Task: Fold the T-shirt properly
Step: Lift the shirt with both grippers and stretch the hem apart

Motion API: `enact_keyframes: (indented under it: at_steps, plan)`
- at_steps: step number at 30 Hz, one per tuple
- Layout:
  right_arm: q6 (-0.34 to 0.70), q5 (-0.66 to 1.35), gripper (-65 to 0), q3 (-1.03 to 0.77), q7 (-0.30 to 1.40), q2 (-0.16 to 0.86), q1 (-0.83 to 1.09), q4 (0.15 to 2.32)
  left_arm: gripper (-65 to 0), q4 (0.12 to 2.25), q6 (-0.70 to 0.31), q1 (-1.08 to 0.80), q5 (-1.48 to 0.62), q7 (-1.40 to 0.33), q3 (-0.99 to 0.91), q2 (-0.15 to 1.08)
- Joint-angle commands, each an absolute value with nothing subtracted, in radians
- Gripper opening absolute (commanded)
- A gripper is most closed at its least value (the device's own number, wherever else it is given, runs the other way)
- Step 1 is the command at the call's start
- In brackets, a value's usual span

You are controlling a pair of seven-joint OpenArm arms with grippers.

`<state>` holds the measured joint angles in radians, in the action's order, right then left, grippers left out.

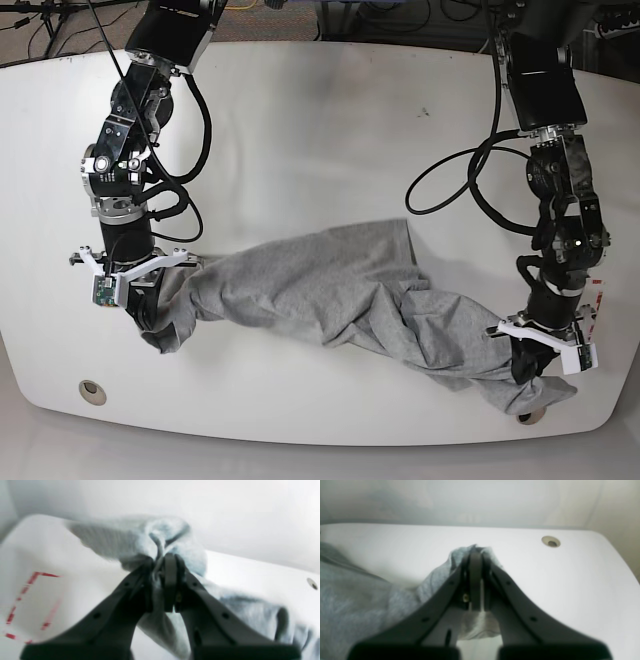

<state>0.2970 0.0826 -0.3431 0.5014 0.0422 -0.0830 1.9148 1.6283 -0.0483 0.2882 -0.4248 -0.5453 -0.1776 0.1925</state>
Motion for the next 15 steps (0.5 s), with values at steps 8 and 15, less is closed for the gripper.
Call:
enact_keyframes:
  at_steps: [8,15]
  plan:
    - [0.305,0.096,-65.0,-0.326,0.499,0.071,-0.205,1.926,-63.0,1.714,-0.051,0.324,-0.424,-0.545,-0.246,0.245]
    - [0.309,0.099,-65.0,-0.310,0.559,0.116,-0.326,1.895,-63.5,1.762,-0.048,0.398,-0.428,-0.568,-0.246,0.287]
